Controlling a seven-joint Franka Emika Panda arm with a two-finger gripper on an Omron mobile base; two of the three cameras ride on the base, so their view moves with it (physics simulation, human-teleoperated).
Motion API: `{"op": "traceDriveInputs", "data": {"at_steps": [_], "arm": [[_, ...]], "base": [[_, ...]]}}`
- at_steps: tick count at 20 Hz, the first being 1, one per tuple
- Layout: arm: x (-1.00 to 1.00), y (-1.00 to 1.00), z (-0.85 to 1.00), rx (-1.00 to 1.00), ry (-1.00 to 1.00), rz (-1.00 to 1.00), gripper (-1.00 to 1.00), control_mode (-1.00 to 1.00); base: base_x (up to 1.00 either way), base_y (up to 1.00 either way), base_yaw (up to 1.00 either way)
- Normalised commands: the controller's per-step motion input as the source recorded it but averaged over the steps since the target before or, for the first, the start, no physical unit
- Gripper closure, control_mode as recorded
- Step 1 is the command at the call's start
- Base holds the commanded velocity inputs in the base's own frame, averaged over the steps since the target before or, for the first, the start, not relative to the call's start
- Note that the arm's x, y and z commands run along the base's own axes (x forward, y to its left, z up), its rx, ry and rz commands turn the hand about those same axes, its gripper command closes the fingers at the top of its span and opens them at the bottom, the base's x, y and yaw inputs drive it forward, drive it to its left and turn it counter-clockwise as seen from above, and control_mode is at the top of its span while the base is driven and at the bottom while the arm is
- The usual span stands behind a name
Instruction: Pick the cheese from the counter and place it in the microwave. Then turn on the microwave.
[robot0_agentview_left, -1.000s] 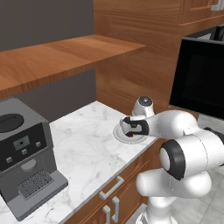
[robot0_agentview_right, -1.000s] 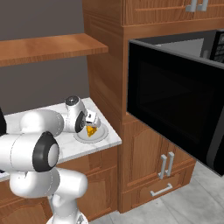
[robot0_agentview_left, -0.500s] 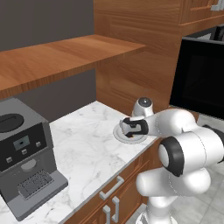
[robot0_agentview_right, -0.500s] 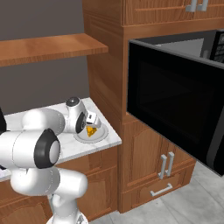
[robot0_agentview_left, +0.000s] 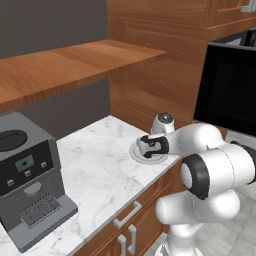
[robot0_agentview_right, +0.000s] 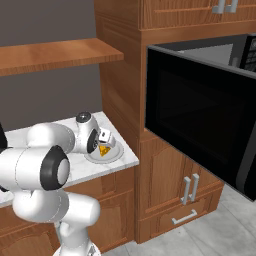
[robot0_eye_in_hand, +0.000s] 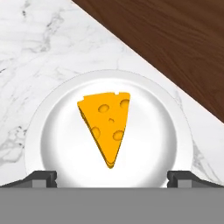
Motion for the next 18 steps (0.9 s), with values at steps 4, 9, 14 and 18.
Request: {"op": "traceDriveInputs", "data": {"at_steps": [4,9,14,18], "arm": [[0.05,0.0,-0.05,0.0,0.0,0.0,-1.0,-1.0],[0.06,0.0,-0.04,0.0,0.0,0.0,-1.0,-1.0],[0.08,0.0,-0.04,0.0,0.0,0.0,-1.0,-1.0],[0.09,0.01,-0.06,0.0,0.0,0.0,-1.0,-1.0]], "base": [[0.0,0.0,0.0],[0.0,0.0,0.0],[0.0,0.0,0.0],[0.0,0.0,0.0]]}}
